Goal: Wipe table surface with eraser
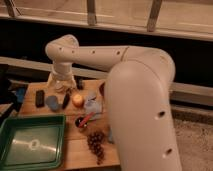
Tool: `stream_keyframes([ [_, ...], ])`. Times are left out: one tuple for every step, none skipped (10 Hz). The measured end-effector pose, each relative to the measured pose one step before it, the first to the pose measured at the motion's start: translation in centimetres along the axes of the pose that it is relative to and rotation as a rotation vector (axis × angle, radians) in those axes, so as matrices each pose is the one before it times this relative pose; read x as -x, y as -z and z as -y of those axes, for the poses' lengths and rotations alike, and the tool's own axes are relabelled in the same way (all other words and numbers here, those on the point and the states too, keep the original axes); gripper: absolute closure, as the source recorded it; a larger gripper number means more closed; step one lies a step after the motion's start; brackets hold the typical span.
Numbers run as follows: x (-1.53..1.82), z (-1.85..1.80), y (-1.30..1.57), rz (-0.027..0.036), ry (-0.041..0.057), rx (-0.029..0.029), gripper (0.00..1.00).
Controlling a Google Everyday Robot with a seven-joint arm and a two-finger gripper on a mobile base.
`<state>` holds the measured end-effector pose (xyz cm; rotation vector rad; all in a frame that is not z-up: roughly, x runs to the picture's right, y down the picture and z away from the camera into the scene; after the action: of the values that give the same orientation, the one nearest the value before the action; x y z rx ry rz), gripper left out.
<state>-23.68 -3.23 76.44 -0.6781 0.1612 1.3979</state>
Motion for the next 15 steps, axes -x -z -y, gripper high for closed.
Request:
stream_keyframes([
  [1.277,-1.638,-0.856,0.00414,0.02387,-0.00123,0.22],
  [1.295,-1.866,-0.954,0.01412,0.02837,-0.00099,0.22],
  [1.396,-1.522,-1.202,0.01913,0.02745,0.00334,0.22],
  [0.892,-0.922,-0.936,0.01026,0.01806,0.00509,0.22],
  [0.948,-1.387,-1.133,0.00679,0.02450,0.00935,0.22],
  [1.035,-1.598,-1.161,0.00583,0.02775,0.01090,0.22],
  [0.647,-1.177,-1.085,-0.00647,0.02323,0.01802,0.22],
  [0.312,-0.483,-0.493,-0.00248,0.01123,0.00839,0.22],
  [0.217,-0.311,-0.326,-0.00177,0.00686,0.00577,0.22],
  [0.027,0.070,0.067,0.00074,-0.00090,-0.00029,0.22],
  [-0.053,0.070,-0.037,-0.00094,-0.00019,-0.00093,0.22],
  [-0.018,0.042,0.036,0.00454,-0.00194,0.00071,0.22],
  [-0.471,-0.165,-0.354,0.01034,-0.01352,0.04034,0.22],
  [-0.396,-0.292,-0.547,0.00353,-0.00035,0.06366,0.22],
  [-0.408,-0.503,-0.662,0.00353,0.01402,0.10138,0.22],
])
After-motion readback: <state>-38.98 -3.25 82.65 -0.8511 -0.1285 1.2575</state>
